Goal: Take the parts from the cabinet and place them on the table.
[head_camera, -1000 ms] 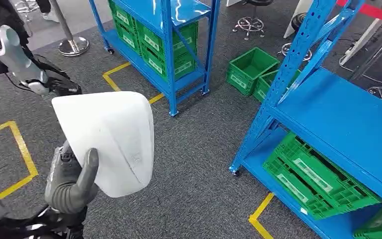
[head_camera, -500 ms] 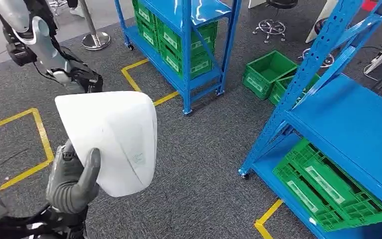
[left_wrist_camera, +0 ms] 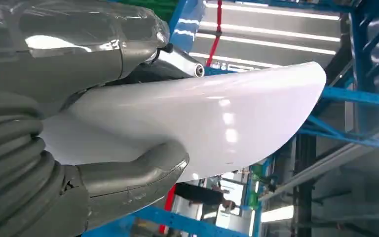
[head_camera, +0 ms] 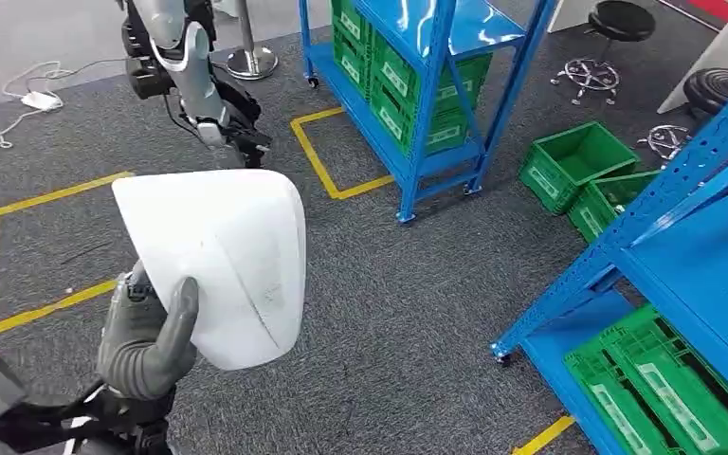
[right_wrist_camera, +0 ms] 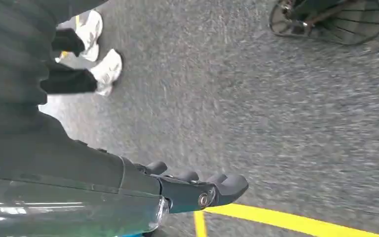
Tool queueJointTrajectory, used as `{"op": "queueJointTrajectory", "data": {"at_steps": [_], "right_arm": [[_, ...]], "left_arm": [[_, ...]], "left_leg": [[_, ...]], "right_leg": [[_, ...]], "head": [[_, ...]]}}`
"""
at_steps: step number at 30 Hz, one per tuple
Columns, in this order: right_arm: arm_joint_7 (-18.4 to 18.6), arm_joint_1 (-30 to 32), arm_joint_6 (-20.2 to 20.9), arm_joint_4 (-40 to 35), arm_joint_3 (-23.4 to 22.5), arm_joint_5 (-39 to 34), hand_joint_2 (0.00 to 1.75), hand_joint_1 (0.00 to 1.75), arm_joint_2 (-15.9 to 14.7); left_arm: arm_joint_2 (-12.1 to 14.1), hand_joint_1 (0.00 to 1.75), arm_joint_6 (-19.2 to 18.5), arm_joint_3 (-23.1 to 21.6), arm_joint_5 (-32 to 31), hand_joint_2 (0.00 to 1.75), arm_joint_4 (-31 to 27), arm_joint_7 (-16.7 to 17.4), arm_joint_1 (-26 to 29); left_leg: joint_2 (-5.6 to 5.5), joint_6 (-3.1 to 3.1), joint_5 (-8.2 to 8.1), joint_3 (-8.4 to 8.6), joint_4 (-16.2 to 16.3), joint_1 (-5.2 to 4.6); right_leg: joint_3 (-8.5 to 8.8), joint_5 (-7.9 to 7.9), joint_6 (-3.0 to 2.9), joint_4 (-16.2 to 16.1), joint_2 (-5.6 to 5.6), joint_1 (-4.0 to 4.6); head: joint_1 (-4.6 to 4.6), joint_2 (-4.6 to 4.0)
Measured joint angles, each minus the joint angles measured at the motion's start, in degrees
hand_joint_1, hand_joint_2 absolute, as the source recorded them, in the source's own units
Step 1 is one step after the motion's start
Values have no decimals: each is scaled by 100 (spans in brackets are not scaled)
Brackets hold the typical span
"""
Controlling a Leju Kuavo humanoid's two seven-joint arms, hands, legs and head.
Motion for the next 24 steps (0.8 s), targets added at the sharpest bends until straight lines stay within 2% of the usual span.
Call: {"op": "queueJointTrajectory", "data": {"at_steps": [1, 2, 4, 5, 6, 7, 8, 9, 10, 11, 12, 13, 14, 15, 16, 17, 19, 20, 21, 22, 23, 24], "right_arm": [[0, -8, 0, 0, 0, 0, 175, 0, 4], [0, -18, 0, 0, 0, 0, 175, 0, 4], [22, -31, -2, 0, -2, -2, 175, 0, 4], [42, -41, -2, 0, -2, -2, 175, 0, 9], [50, -40, -7, 0, -2, -4, 175, 0, 7], [72, -37, -18, -2, -2, -9, 175, 0, 0], [112, -30, -22, -2, -4, -15, 175, 0, -11], [136, -17, -20, -2, -4, -15, 175, 0, -22], [160, -11, -20, -2, -4, -18, 175, 0, -26], [184, -11, -13, 0, -4, -15, 175, 0, -31], [199, -17, -2, 0, -4, -15, 175, 0, -33], [201, -21, 9, 0, -4, -15, 175, 0, -33], [199, -25, 26, -2, -4, -17, 175, 0, -37], [188, -27, 33, -4, -7, -17, 175, 0, -48], [170, -28, 33, -4, -4, -17, 175, 0, -50], [151, -29, 11, -4, -4, -17, 175, 0, -52], [92, -19, -37, -11, -7, -35, 175, 0, -50], [50, -21, -48, -18, -7, -35, 175, 0, -50], [13, -22, -57, -17, -7, -33, 175, 0, -50], [-26, -17, -61, -17, -7, -28, 175, 0, -44], [-57, -5, -65, -17, -7, -15, 175, 0, -35], [-68, 9, -72, -15, -7, -7, 175, 0, -28]], "left_arm": [[-15, 175, 0, -4, 13, 175, 17, -15, -16], [-33, 175, 0, -7, 31, 175, 37, -33, -17], [-44, 175, -2, -13, 48, 175, 66, -65, -18], [-44, 175, -2, -22, 61, 175, 76, -77, -14], [-44, 175, -11, -28, 63, 175, 90, -87, -42], [-44, 175, -22, -31, 81, 175, 105, -94, -72], [-46, 175, -37, -35, 94, 175, 123, -98, -77], [-53, 175, -46, -39, 105, 175, 142, -98, -73], [-55, 175, -57, -46, 116, 175, 160, -98, -73], [-55, 175, -63, -50, 118, 175, 177, -98, -73], [-53, 175, -63, -50, 122, 175, 186, -96, -74], [-55, 175, -68, -50, 122, 175, 195, -98, -76], [-57, 175, -81, -52, 124, 175, 201, -98, -81], [-55, 175, -96, -55, 125, 175, 201, -98, -97], [-61, 175, -101, -57, 129, 175, 203, -98, -107], [-59, 175, -103, -59, 153, 175, 203, -96, -108], [-57, 175, -116, -57, 195, 175, 214, -81, -131], [-57, 175, -133, -57, 205, 175, 216, -74, -156], [-57, 175, -144, -57, 203, 175, 216, -74, -184], [-61, 175, -146, -57, 199, 175, 216, -74, -215], [-59, 175, -149, -57, 184, 175, 216, -68, -242], [-55, 175, -149, -52, 181, 175, 216, -42, -245]], "left_leg": [[-80, -20, 12, -37, 9, 20], [-107, -67, 44, -67, -8, 48], [-197, -137, 85, -86, -36, 61], [-8, -132, 23, -110, 20, 51], [353, -159, -134, -189, 174, 17], [452, -185, -362, -352, 505, 35], [465, -218, -583, -557, 956, 62], [463, -247, -734, -740, 1358, 81], [463, -271, -780, -857, 1606, 94], [465, -291, -681, -834, 1568, 115], [482, -304, -477, -681, 1285, 133], [535, -312, -244, -427, 847, 140], [678, -313, -32, -121, 321, 141], [992, -325, -107, 29, 27, 101], [933, -222, -77, 38, -5, 98], [892, -178, -86, 23, 3, 79], [759, -113, -62, -8, -3, 51], [697, -65, -31, -7, -28, 77], [635, -46, -20, -13, -28, 77], [580, -23, -11, -19, -28, 76], [512, 0, -6, -28, -27, 66], [441, 18, -1, -31, -26, 50]], "right_leg": [[34, 2, 7, -117, -3, -1], [28, -9, 14, -126, -32, 16], [50, 29, -19, -165, -104, 22], [83, 101, -38, -267, -194, -24], [103, 126, -66, -310, -216, -9], [92, 135, -81, -311, -268, -4], [82, 135, -81, -304, -321, -1], [80, 133, -80, -301, -372, 1], [77, 131, -79, -297, -428, 0], [77, 125, -71, -294, -473, -2], [80, 115, -56, -286, -517, -6], [88, 101, -34, -274, -545, -16], [96, 76, 2, -244, -575, -22], [95, 45, 44, -213, -593, 9], [78, 7, 82, -167, -616, 34], [88, 11, 94, -182, -654, 35], [100, 8, 139, -195, -752, 3], [83, -42, 184, -172, -737, -14], [47, -189, 215, -17, -567, -24], [-85, -412, 223, 318, -462, -28], [-301, -672, 224, 819, -404, -32], [-504, -860, 222, 1280, -384, -32]], "head": [[6, 0], [20, 0], [22, 0], [17, 0], [-5, 0], [-26, 0], [-37, 0], [-42, 0], [-42, 0], [-46, 0], [-48, 0], [-48, 0], [-50, 0], [-61, 0], [-63, 0], [-29, 0], [-22, 0], [-20, 0], [-2, 0], [13, 0], [19, 0], [20, 0]]}}
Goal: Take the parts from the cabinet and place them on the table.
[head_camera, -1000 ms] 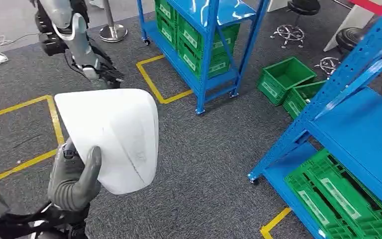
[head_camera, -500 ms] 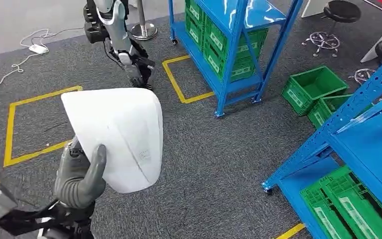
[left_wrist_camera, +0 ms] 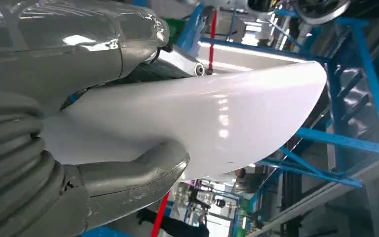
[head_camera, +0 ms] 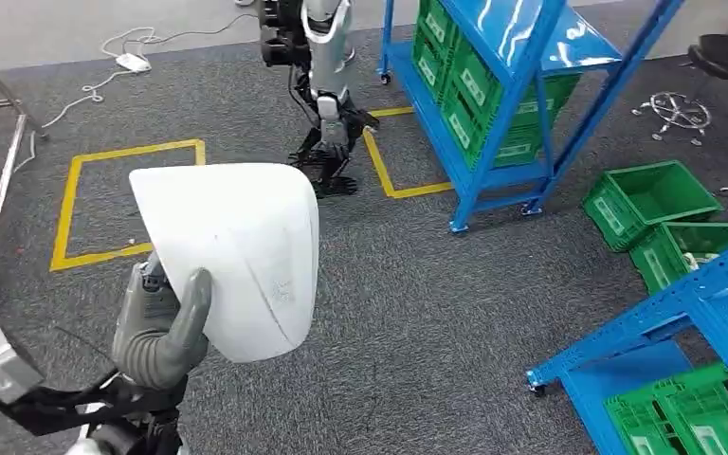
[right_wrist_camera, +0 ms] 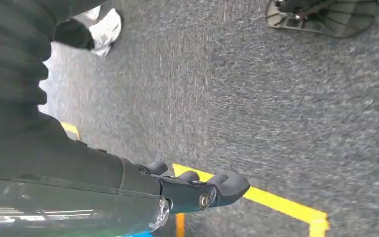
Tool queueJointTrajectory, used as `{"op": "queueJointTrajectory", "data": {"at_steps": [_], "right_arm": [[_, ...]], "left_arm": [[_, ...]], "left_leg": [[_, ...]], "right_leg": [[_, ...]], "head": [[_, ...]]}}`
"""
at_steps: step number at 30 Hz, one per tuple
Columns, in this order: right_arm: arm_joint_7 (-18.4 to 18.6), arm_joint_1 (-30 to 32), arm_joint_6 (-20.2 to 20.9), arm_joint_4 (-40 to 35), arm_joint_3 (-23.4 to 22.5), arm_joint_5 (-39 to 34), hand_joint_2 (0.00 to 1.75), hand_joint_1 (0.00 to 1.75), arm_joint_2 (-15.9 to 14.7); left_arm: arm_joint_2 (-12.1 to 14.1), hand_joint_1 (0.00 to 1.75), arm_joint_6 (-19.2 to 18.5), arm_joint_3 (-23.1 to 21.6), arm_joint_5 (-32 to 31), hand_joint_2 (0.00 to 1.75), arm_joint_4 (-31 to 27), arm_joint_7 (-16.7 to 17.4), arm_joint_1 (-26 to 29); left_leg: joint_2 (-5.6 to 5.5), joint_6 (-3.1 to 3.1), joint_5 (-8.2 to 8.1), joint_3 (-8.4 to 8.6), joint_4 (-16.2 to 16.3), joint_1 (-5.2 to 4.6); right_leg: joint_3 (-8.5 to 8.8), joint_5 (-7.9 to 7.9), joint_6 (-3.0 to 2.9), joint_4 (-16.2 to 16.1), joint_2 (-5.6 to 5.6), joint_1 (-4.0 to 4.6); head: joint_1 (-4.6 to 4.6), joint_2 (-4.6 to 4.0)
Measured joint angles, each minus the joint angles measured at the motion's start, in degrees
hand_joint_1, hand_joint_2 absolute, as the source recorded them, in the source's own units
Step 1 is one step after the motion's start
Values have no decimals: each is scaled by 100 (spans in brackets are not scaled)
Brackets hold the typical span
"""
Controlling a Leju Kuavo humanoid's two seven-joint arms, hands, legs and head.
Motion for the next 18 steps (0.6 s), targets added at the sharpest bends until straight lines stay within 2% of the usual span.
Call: {"op": "queueJointTrajectory", "data": {"at_steps": [1, 2, 3, 4, 5, 6, 7, 9, 10, 11, 12, 13, 14, 15, 16, 17, 18], "right_arm": [[-9, 14, -7, 0, 0, 15, 175, 0, 7], [-17, 18, -13, 0, 0, 48, 175, 0, 11], [-28, 13, -17, 0, 0, 89, 175, 0, 31], [-37, 5, -28, 0, 0, 140, 175, 0, 50], [-39, -6, -46, 0, 0, 179, 175, 0, 61], [-37, -12, -70, 0, 2, 188, 175, 0, 74], [-37, -18, -79, 2, 4, 203, 175, 0, 94], [-28, -36, -94, 0, 7, 225, 175, 0, 107], [-13, -32, -94, 0, 7, 230, 175, 0, 127], [-13, -33, -94, 2, 7, 230, 175, 0, 151], [-13, -40, -94, 0, 7, 232, 175, 0, 158], [-13, -34, -96, 0, 7, 232, 175, 0, 173], [-13, -28, -96, 0, 7, 232, 175, 0, 177], [-13, -18, -96, 0, 7, 232, 175, 0, 179], [-13, -16, -96, 0, 7, 232, 175, 0, 179], [-4, -15, -92, 0, 7, 232, 175, 0, 186], [7, -20, -92, 2, 7, 232, 175, 0, 199]], "left_arm": [[5, 175, 2, 7, 0, 175, 0, 27, 7], [11, 175, 2, 22, 0, 175, 0, 48, 9], [18, 175, 2, 33, 2, 175, -6, 77, 10], [28, 175, 7, 41, 7, 175, -15, 92, 18], [40, 175, 9, 55, 24, 175, -39, 103, 32], [57, 175, 11, 83, 35, 175, -68, 109, 54], [68, 175, 20, 98, 39, 175, -77, 122, 56], [99, 175, 24, 162, 53, 175, -101, 134, 94], [118, 175, 28, 181, 55, 175, -116, 134, 108], [142, 175, 37, 194, 57, 175, -146, 134, 111], [171, 175, 37, 212, 57, 175, -168, 134, 126], [188, 175, 37, 227, 57, 175, -181, 136, 110], [192, 175, 37, 234, 57, 175, -184, 134, 113], [201, 175, 37, 245, 61, 175, -181, 138, 124], [219, 175, 37, 264, 63, 175, -181, 140, 137], [227, 175, 44, 275, 68, 175, -181, 142, 146], [232, 175, 55, 286, 83, 175, -181, 142, 151]], "left_leg": [[-83, 5, 3, 0, 1, -17], [-158, 8, 5, 7, 2, -28], [-229, 12, 8, 11, 4, -38], [-291, 13, 9, 21, 4, -45], [-342, 13, 9, 39, 4, -46], [-382, 10, 11, 35, -2, -33], [-431, -18, 18, 10, 25, -63], [-493, -87, 61, -40, 4, -20], [-519, -123, 84, -42, -20, -9], [-556, -164, 89, -44, -23, -35], [-200, -159, -34, -93, 78, -58], [-25, -186, -248, -223, 347, -43], [19, -211, -469, -409, 745, -26], [17, -237, -660, -610, 1180, -5], [14, -269, -778, -786, 1547, 21], [16, -295, -760, -842, 1663, 41], [27, -318, -598, -755, 1495, 62]], "right_leg": [[-156, -83, -13, 339, 9, 0], [-180, -12, -38, 368, 18, 0], [-104, 182, -74, 160, 32, 2], [65, 449, -116, -243, 59, 8], [301, 744, -166, -788, 123, 27], [481, 916, -217, -1255, 327, 45], [519, 885, -233, -1357, 387, 36], [529, 870, -228, -1391, 344, 63], [531, 884, -246, -1400, 310, 73], [550, 948, -281, -1504, 254, 41], [588, 995, -299, -1570, 189, 30], [589, 1017, -336, -1598, 157, 35], [581, 1017, -335, -1598, 102, 37], [578, 1015, -334, -1591, 43, 36], [576, 1011, -330, -1588, -18, 36], [576, 1010, -327, -1585, -75, 33], [577, 997, -307, -1575, -135, 27]], "head": [[2, 0], [4, 0], [7, 0], [7, 0], [9, 0], [15, 0], [9, 0], [9, 0], [9, 0], [0, 0], [-4, 0], [-48, 0], [-50, 0], [-57, 0], [-61, 0], [-61, 0], [-68, 0]]}}
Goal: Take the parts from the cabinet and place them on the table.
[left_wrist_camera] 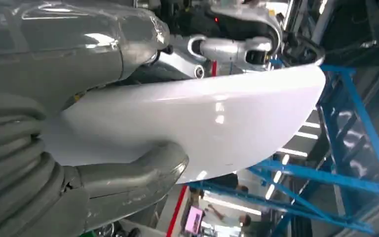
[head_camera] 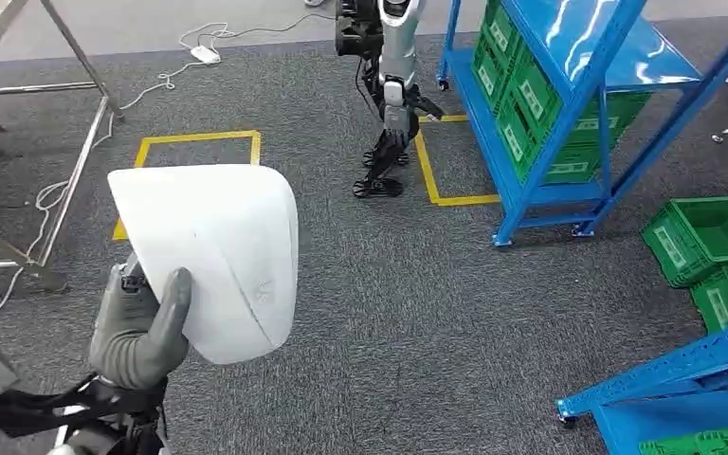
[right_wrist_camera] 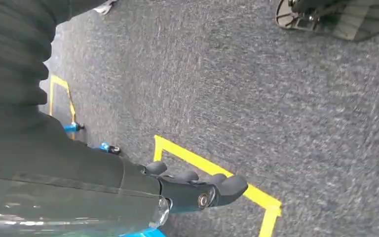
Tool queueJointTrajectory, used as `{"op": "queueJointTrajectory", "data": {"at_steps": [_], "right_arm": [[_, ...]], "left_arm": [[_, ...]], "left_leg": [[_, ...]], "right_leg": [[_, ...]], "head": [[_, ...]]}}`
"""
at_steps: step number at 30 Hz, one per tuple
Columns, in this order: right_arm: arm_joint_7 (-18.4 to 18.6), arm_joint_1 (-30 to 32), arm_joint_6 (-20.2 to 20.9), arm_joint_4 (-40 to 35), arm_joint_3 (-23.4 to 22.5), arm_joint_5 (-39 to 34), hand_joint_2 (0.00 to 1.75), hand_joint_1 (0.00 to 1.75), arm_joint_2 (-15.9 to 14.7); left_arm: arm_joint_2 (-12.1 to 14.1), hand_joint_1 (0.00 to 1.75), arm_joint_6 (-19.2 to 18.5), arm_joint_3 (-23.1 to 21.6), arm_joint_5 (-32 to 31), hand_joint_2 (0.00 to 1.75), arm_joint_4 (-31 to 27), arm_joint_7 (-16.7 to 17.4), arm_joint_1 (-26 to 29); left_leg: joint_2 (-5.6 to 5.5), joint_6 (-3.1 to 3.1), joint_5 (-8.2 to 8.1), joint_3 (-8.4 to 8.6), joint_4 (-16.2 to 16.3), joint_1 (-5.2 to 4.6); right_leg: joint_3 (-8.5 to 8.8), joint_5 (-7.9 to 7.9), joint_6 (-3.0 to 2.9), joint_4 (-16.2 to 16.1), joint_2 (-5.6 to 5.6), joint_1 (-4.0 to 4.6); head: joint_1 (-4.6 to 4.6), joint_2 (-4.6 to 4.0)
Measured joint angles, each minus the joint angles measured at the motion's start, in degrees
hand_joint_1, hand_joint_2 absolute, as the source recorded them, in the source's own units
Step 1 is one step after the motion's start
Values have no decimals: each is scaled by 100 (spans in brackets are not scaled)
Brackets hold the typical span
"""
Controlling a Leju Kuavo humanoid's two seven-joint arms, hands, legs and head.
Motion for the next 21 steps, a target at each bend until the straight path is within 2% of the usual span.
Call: {"op": "queueJointTrajectory", "data": {"at_steps": [1, 2, 3, 4, 5, 6, 8, 9, 10, 12, 13, 14, 15, 16, 17, 18, 19, 21], "right_arm": [[18, -8, 0, 0, 0, 0, 175, 0, 0], [57, -23, 0, -2, 2, 0, 175, 0, 4], [81, -37, 0, -4, 7, 0, 175, 0, 0], [105, -58, 0, -11, 13, 0, 175, 0, -15], [111, -76, 0, -11, 18, 0, 175, 0, -18], [114, -98, 0, -11, 20, 0, 175, 0, -20], [113, -111, 2, -13, 20, 0, 175, 0, -24], [111, -114, 4, -13, 20, 0, 175, 0, -28], [111, -114, 2, -13, 20, 0, 175, 0, -37], [107, -104, 9, -11, 20, 0, 175, 0, -39], [105, -98, 7, -9, 17, 0, 175, 0, -37], [103, -96, 7, -9, 17, 0, 175, 0, -35], [98, -99, 7, -9, 18, 0, 175, 0, -35], [92, -104, 4, -9, 17, 0, 175, 0, -35], [90, -104, 0, -9, 18, 0, 175, 0, -35], [87, -100, -4, -9, 20, 0, 175, 0, -33], [79, -88, -11, -9, 20, 0, 175, 0, -33], [76, -83, -17, -9, 22, 0, 175, 0, -28]], "left_arm": [[11, 175, 2, 15, 17, 175, 0, 0, 1], [15, 175, 2, 33, 46, 175, 0, -2, 0], [15, 175, 2, 37, 63, 175, -2, -13, -1], [13, 175, 2, 39, 83, 175, 2, -20, -4], [13, 175, -2, 39, 96, 175, -2, -35, 3], [20, 175, -2, 48, 109, 175, 0, -50, 2], [20, 175, -11, 50, 118, 175, 0, -74, -6], [17, 175, -11, 50, 122, 175, -2, -81, -6], [20, 175, -11, 59, 125, 175, -2, -85, -12], [17, 175, -11, 66, 124, 175, -2, -98, -12], [17, 175, -11, 68, 127, 175, 2, -98, -6], [20, 175, -11, 70, 127, 175, 2, -98, -1], [20, 175, -11, 72, 127, 175, 2, -98, 4], [20, 175, -9, 74, 127, 175, 0, -105, 13], [22, 175, -9, 79, 124, 175, -4, -112, 24], [22, 175, 0, 83, 124, 175, -20, -116, 43], [24, 175, 7, 90, 120, 175, -42, -127, 70], [26, 175, 20, 127, 111, 175, -74, -149, 157]], "left_leg": [[32, -17, 224, 208, -366, 19], [125, -32, 473, 518, -907, 30], [338, -46, 605, 789, -1358, 34], [492, -9, 489, 844, -1464, -21], [415, 86, 528, 821, -1468, -15], [389, 120, 525, 810, -1464, -29], [278, 196, 555, 792, -1481, -41], [229, 227, 572, 793, -1485, -26], [176, 249, 579, 788, -1484, -27], [55, 284, 595, 764, -1482, -46], [-8, 292, 600, 757, -1481, -64], [-82, 303, 607, 756, -1481, -84], [-149, 306, 609, 759, -1480, -100], [-231, 311, 612, 766, -1481, -113], [-294, 311, 613, 778, -1481, -115], [-354, 311, 613, 791, -1482, -113], [-408, 302, 618, 786, -1477, -109], [-504, 255, 647, 727, -1468, -96]], "right_leg": [[5, -14, 22, 12, -42, -10], [11, -36, 55, 39, -87, -24], [13, -67, 103, 82, -109, -27], [-15, -114, 154, 131, -126, 20], [-1, -126, 173, 146, -143, 14], [11, -125, 179, 140, -176, 9], [17, -134, 226, 134, -239, -23], [-1, -218, 270, 200, -140, -42], [-81, -401, 282, 411, 0, -53], [-488, -897, 288, 1364, 120, -48], [-667, -1029, 276, 1749, 130, -47], [-760, -1038, 254, 1943, 139, -44], [-753, -952, 218, 1896, 148, -38], [-647, -706, 165, 1618, 170, -22], [-450, -418, 104, 1165, 212, 12], [-214, -135, 42, 620, 316, 53], [-83, -88, -21, 303, 523, 78], [-41, -114, -17, 191, 496, 77]], "head": [[-4, 0], [-7, 0], [-11, 0], [-37, 0], [-18, 0], [18, 0], [11, 0], [22, 0], [37, 0], [59, 0], [61, 0], [61, 0], [66, 0], [68, 0], [68, 0], [72, 0], [72, 0], [85, 0]]}}
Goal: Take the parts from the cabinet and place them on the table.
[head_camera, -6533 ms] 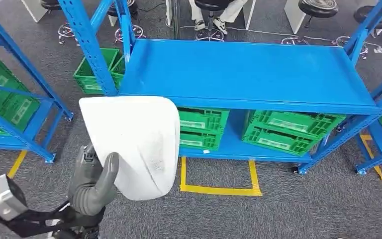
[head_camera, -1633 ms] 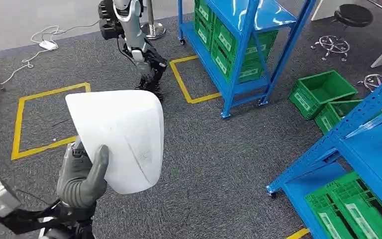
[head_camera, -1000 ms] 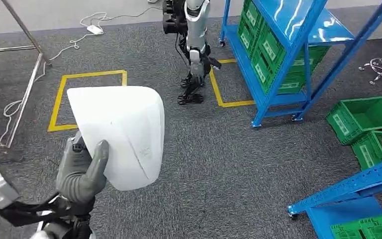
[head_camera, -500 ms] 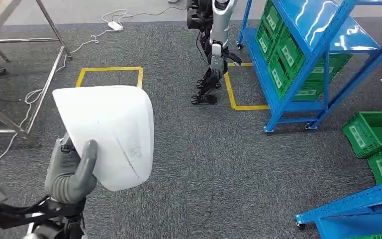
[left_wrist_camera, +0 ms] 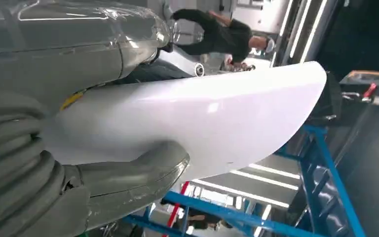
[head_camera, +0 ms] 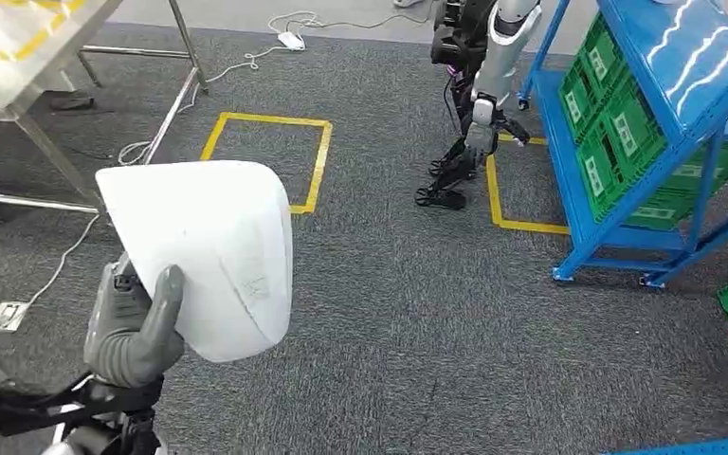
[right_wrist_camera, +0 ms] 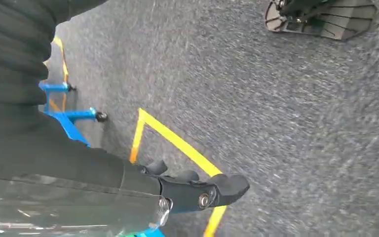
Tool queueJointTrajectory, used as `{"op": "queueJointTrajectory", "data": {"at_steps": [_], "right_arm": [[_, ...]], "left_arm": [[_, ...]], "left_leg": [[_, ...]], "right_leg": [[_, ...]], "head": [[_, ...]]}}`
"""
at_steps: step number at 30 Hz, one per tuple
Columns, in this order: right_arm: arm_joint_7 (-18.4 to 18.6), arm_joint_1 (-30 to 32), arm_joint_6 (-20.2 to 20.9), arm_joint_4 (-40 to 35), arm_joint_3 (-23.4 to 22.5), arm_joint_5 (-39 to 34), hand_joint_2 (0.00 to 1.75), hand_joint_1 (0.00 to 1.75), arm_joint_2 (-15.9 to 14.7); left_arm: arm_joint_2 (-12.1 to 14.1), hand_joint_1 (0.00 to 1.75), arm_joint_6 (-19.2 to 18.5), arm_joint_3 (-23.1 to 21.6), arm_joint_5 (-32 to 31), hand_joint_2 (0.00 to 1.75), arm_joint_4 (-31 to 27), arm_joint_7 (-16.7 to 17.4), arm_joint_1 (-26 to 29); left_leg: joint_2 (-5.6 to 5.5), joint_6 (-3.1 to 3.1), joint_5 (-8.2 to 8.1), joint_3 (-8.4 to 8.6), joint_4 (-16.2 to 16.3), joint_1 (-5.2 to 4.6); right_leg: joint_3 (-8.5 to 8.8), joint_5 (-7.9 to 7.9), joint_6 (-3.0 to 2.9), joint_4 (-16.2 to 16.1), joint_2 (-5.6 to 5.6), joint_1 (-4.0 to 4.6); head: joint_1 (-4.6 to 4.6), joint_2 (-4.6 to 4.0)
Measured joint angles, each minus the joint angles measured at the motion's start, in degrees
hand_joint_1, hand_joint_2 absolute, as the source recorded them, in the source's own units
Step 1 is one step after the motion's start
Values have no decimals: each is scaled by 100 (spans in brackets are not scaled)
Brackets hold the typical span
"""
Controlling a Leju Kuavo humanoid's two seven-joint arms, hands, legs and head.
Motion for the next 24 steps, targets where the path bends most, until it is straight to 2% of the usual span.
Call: {"op": "queueJointTrajectory", "data": {"at_steps": [2, 3, 4, 5, 7, 8, 9, 10, 11, 12, 13, 14, 15, 17, 18, 19, 20, 22, 23, 24], "right_arm": [[0, 13, 0, 0, 4, 0, 175, 0, 11], [0, 15, 2, 0, 4, 0, 175, 0, 24], [0, 25, 2, 0, 4, 0, 175, 0, 28], [0, 34, 2, 0, 7, 0, 175, 0, 37], [0, 68, 4, 0, 7, 0, 175, 0, 39], [0, 82, 7, 0, 7, 0, 175, 0, 44], [0, 87, 7, 2, 7, 0, 175, 0, 57], [0, 85, 7, 2, 7, 0, 175, 0, 63], [0, 79, 7, 2, 9, 0, 175, 0, 74], [0, 74, 7, 2, 9, 0, 175, 0, 87], [0, 68, 7, 0, 9, 0, 175, 0, 87], [0, 64, 6, 0, 9, 0, 175, 0, 92], [0, 59, 4, -2, 11, 0, 175, 0, 92], [0, 62, 4, 0, 11, 0, 175, 0, 101], [0, 63, 4, 0, 11, 0, 175, 0, 103], [0, 63, 4, 0, 11, 0, 175, 0, 103], [0, 71, 4, 0, 11, 0, 175, 0, 103], [0, 95, 4, 0, 11, 0, 175, 0, 105], [-2, 105, 7, 2, 11, 0, 175, 0, 109], [-4, 111, 7, 4, 11, 0, 175, 0, 120]], "left_arm": [[26, 175, 28, 46, -13, 175, -48, -17, 102], [50, 175, 39, 55, -17, 175, -77, -22, 130], [77, 175, 54, 61, -24, 175, -105, -41, 149], [83, 175, 81, 65, -26, 175, -116, -46, 156], [103, 175, 85, 78, -31, 175, -118, -50, 217], [116, 175, 85, 90, -31, 175, -118, -50, 257], [135, 175, 90, 92, -33, 175, -118, -52, 283], [146, 175, 90, 92, -37, 175, -118, -57, 301], [157, 175, 90, 94, -39, 175, -125, -66, 317], [164, 175, 92, 98, -41, 175, -135, -70, 328], [173, 175, 92, 103, -44, 175, -151, -76, 335], [177, 175, 92, 111, -46, 175, -166, -83, 361], [181, 175, 94, 124, -48, 175, -181, -85, 380], [188, 175, 92, 153, -50, 175, -192, -92, 388], [190, 175, 92, 155, -50, 175, -210, -92, 389], [190, 175, 94, 162, -52, 175, -229, -96, 388], [190, 175, 94, 173, -55, 175, -240, -96, 386], [190, 175, 94, 179, -55, 175, -245, -100, 390], [190, 175, 94, 179, -57, 175, -245, -103, 396], [190, 175, 94, 181, -68, 175, -245, -111, 409]], "left_leg": [[-87, -76, 48, -12, -52, 6], [18, -73, -1, -37, -16, 0], [372, -103, -155, -98, 117, -39], [478, -137, -384, -246, 422, -26], [494, -206, -775, -617, 1260, 26], [491, -241, -843, -751, 1546, 53], [497, -269, -765, -741, 1538, 75], [513, -297, -568, -597, 1276, 98], [573, -324, -334, -335, 844, 118], [688, -347, -124, -37, 338, 136], [968, -364, -182, 131, 8, 117], [917, -251, -154, 143, -4, 110], [878, -183, -163, 137, 12, 94], [790, -123, -158, 119, 13, 61], [745, -78, -132, 126, -6, 79], [693, -50, -121, 122, -8, 84], [653, -29, -116, 120, -8, 83], [544, 3, -105, 101, -5, 60], [471, 13, -100, 91, -3, 46], [413, 17, -97, 92, -2, 33]], "right_leg": [[5, 36, -22, -50, -77, 0], [42, 113, -16, -182, -143, -64], [65, 142, -38, -236, -187, -49], [61, 154, -54, -240, -240, -50], [53, 147, -52, -231, -362, -49], [50, 141, -50, -227, -425, -52], [50, 130, -33, -217, -483, -60], [50, 115, -11, -196, -529, -72], [53, 91, 22, -169, -571, -89], [55, 59, 59, -124, -604, -103], [51, 21, 114, -73, -623, -86], [46, -27, 153, -22, -640, -60], [58, -28, 164, -28, -658, -59], [85, -18, 193, -47, -714, -86], [71, -59, 235, -27, -696, -111], [32, -201, 273, 102, -515, -126], [-94, -434, 284, 436, -416, -124], [-503, -869, 283, 1376, -369, -123], [-673, -961, 265, 1720, -367, -123], [-717, -914, 232, 1789, -357, -117]], "head": [[0, 0], [-2, 0], [-22, 0], [-37, 0], [-57, 0], [-59, 0], [-59, 0], [-66, 0], [-66, 0], [-70, 0], [-83, 0], [-99, 0], [-72, 0], [-55, 0], [-55, 0], [-44, 0], [-31, 0], [-18, 0], [-15, 0], [-13, 0]]}}
